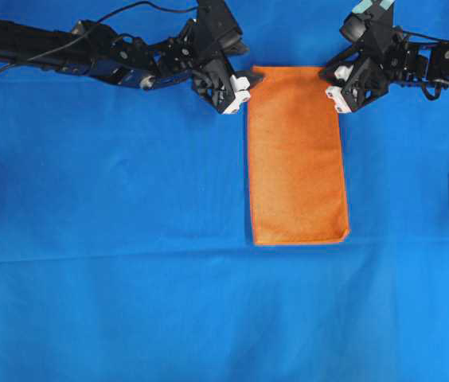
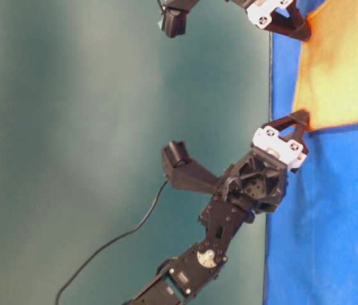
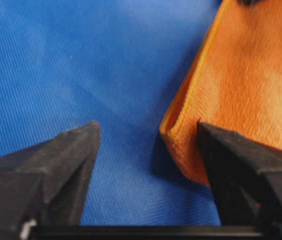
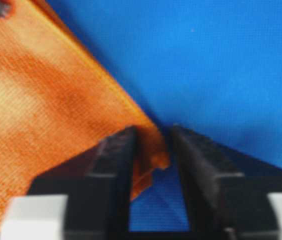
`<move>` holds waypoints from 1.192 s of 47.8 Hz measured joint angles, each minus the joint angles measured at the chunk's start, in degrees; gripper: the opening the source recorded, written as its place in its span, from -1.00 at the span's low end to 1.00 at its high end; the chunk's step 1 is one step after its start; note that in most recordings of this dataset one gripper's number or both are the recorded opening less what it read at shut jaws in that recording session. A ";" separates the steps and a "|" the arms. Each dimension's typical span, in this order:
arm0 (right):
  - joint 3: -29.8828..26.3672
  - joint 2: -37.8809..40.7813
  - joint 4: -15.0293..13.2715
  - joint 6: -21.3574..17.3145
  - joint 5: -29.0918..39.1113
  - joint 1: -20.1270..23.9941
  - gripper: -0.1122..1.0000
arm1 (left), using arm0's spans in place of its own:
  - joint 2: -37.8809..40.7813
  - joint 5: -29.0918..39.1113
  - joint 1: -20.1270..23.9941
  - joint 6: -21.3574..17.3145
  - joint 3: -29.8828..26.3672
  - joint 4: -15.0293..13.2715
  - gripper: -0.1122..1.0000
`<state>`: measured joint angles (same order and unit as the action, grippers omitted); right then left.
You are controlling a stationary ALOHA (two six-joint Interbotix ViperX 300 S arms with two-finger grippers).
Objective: Fold the orange towel.
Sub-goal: 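Move both grippers to the far end corners and grasp them, then fold the far half of the towel toward the near edge with both grippers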
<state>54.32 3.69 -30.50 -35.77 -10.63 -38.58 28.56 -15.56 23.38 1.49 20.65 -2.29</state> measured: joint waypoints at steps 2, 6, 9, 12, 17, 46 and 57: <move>0.00 0.09 0.00 -0.09 0.00 0.26 -0.46 | 0.26 0.97 0.00 -0.26 -0.35 0.00 0.20; 0.09 0.00 0.00 -0.09 0.00 0.79 -0.71 | 0.44 1.85 0.09 -0.26 -0.70 0.00 -0.15; 0.09 0.09 0.18 -0.09 -0.09 1.14 -0.71 | 0.44 2.29 0.00 -0.26 -0.79 0.00 -0.44; 0.09 0.09 0.18 -0.18 -0.09 1.32 -0.71 | 0.44 2.37 -0.26 -0.53 -0.79 0.09 -0.68; 0.09 0.09 0.18 -0.26 -0.09 1.32 -0.71 | 0.44 2.46 -0.35 -0.62 -0.88 0.09 -0.76; 0.97 -8.88 0.09 -0.62 4.75 2.29 -0.71 | -7.03 5.19 -1.23 -1.49 0.35 0.35 -0.76; 2.37 -13.80 0.18 -0.70 5.89 2.90 -0.71 | -9.14 5.36 -2.29 -3.25 1.58 0.35 -0.76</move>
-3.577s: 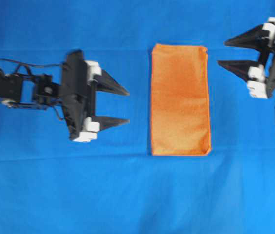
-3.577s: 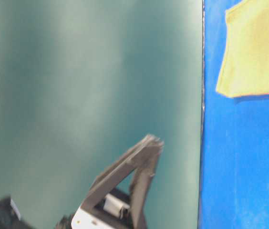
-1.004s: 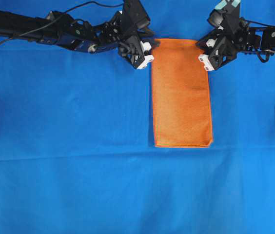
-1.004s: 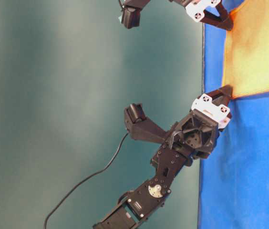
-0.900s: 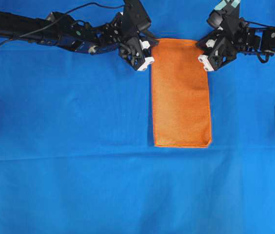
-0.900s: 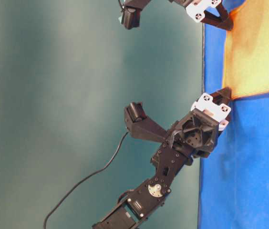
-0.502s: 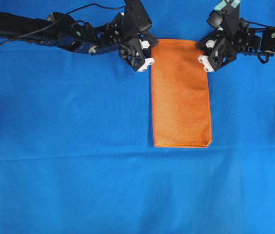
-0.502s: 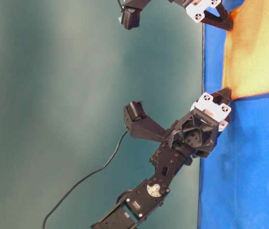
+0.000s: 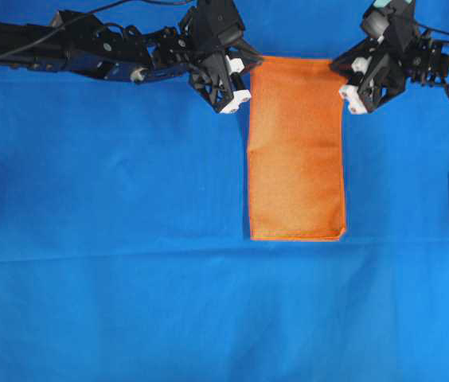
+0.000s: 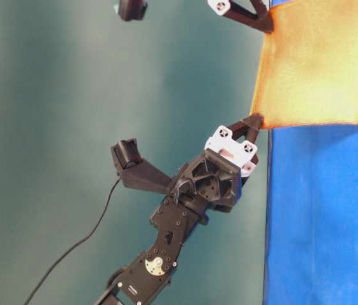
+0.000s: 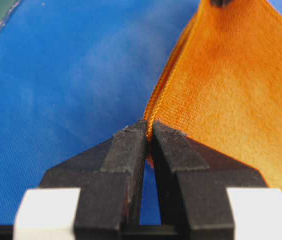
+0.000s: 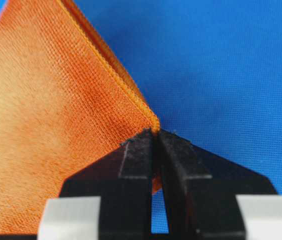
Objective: Fold the orange towel.
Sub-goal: 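Fold the far half of the towel toward the near edge with both grippers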
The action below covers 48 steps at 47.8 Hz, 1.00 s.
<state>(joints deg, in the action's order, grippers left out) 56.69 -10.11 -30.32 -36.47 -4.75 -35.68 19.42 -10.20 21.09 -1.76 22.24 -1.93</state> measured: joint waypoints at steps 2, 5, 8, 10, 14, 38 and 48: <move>0.09 -0.35 -0.09 -0.09 0.00 0.18 -0.71 | 0.00 0.00 -0.18 0.00 0.18 0.00 -0.76; 0.18 -0.53 -0.09 -0.09 0.09 0.44 -0.71 | -0.09 0.00 -0.53 0.09 0.44 0.09 -0.76; 0.18 -0.79 -0.09 -0.18 0.18 0.88 -0.71 | -0.09 0.09 -0.88 0.00 0.62 0.09 -0.76; 0.26 -0.97 -0.09 -0.18 0.18 1.32 -0.71 | -0.35 0.09 -1.32 0.00 0.88 0.00 -0.76; 0.53 -1.93 -0.09 -0.62 0.53 2.81 -0.71 | -1.23 0.18 -2.11 -0.09 1.32 0.00 -0.76; 5.36 -11.60 2.90 -7.29 9.23 22.06 -0.71 | -5.27 5.54 -13.89 -0.18 4.39 0.00 -0.76; 5.36 -10.55 3.25 -11.07 11.25 30.15 -0.71 | -5.27 7.47 -19.69 0.53 4.57 0.09 -0.76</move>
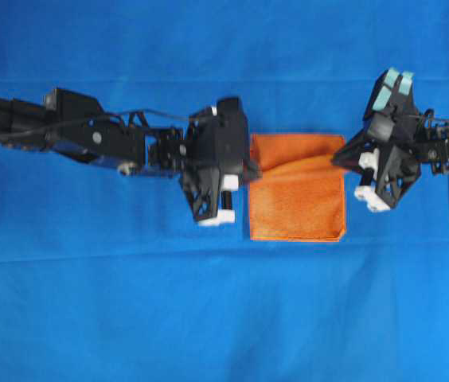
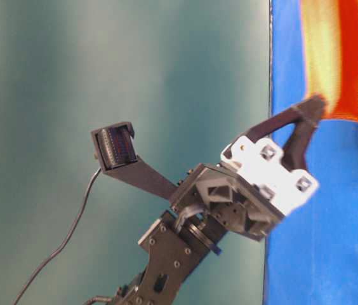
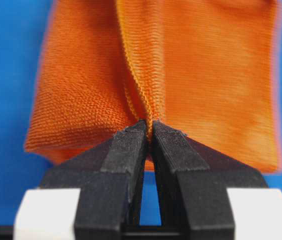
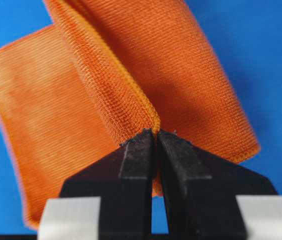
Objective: Fold the orange towel.
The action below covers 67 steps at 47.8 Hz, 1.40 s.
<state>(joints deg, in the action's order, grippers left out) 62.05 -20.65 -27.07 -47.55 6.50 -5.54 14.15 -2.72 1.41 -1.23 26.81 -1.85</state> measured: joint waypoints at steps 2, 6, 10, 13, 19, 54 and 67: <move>0.00 0.70 0.18 -0.70 0.00 1.32 -0.71 | 0.18 0.09 -0.97 0.00 0.00 0.00 -0.76; 0.00 2.64 0.44 -1.67 -0.09 3.96 -0.71 | 0.79 0.00 -2.46 0.00 0.09 0.00 -0.76; -0.35 4.31 0.62 -2.90 -0.09 5.10 -0.71 | 1.93 0.00 -3.34 0.09 0.18 0.00 -0.76; -0.70 5.80 0.62 -3.52 -0.09 6.06 -0.71 | 2.81 -0.09 -3.69 0.18 0.09 0.00 -0.76; -1.76 8.09 0.70 -3.69 -0.09 7.82 -0.71 | 3.69 -0.09 -4.48 0.26 0.18 0.00 -0.76; -3.16 9.76 0.62 -3.78 0.00 9.58 -0.05 | 3.78 -3.34 -6.06 0.35 0.18 0.00 -0.75; -4.66 7.65 0.62 -3.34 3.34 12.30 0.28 | 3.60 -3.25 -6.06 0.18 0.18 0.00 0.44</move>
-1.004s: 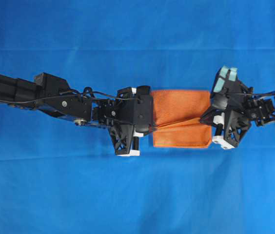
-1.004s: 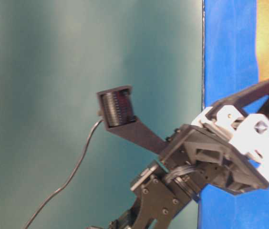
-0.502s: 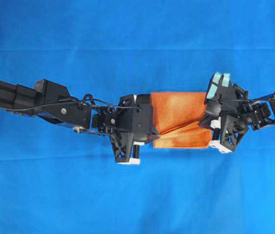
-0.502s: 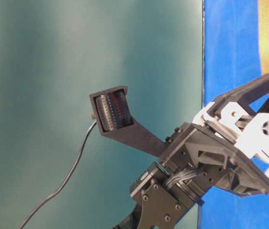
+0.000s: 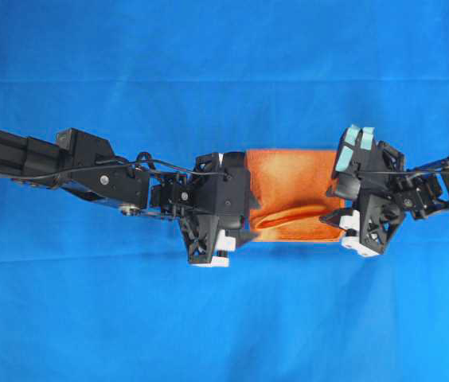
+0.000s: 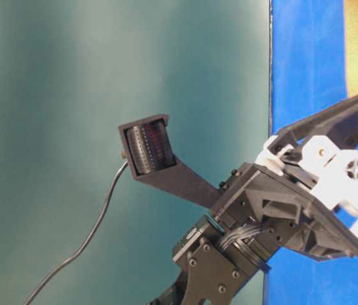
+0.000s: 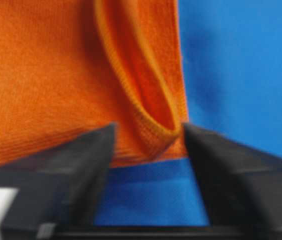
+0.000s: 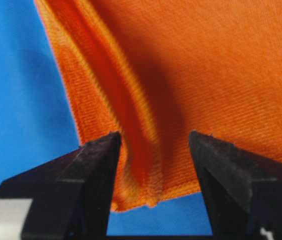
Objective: Fold the orange towel.
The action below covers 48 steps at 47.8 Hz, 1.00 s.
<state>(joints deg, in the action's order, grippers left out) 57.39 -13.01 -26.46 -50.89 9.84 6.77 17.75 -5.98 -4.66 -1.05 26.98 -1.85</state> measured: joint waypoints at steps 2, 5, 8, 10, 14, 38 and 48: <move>-0.26 -1.05 0.00 0.09 0.79 0.35 0.28 | -0.26 0.35 -0.09 -0.09 0.00 -0.09 0.63; -0.44 -3.08 0.00 0.26 2.37 0.79 0.28 | -1.41 1.23 -0.09 -0.35 0.00 0.00 0.78; -0.62 -5.36 -0.35 0.35 4.31 1.32 0.28 | -3.16 2.37 0.00 -0.35 0.35 0.00 0.74; -0.70 -7.12 -0.70 0.44 5.63 1.76 0.28 | -4.66 3.43 -0.09 -0.35 0.70 0.00 0.70; -0.70 -10.90 -1.41 0.44 8.44 2.20 0.28 | -8.09 5.54 -0.09 -0.35 1.41 0.00 0.70; 3.87 -38.50 -11.69 0.44 16.96 2.37 0.28 | -32.43 0.79 -0.26 -0.97 18.11 0.00 0.66; 7.47 -45.97 -15.56 0.44 16.70 2.37 0.28 | -43.59 -4.22 -0.26 -0.97 28.12 0.00 0.66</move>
<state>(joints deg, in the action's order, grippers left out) 64.86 -58.97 -42.01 -50.45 26.54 9.14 -25.84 -10.20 -4.92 -2.02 55.11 -1.85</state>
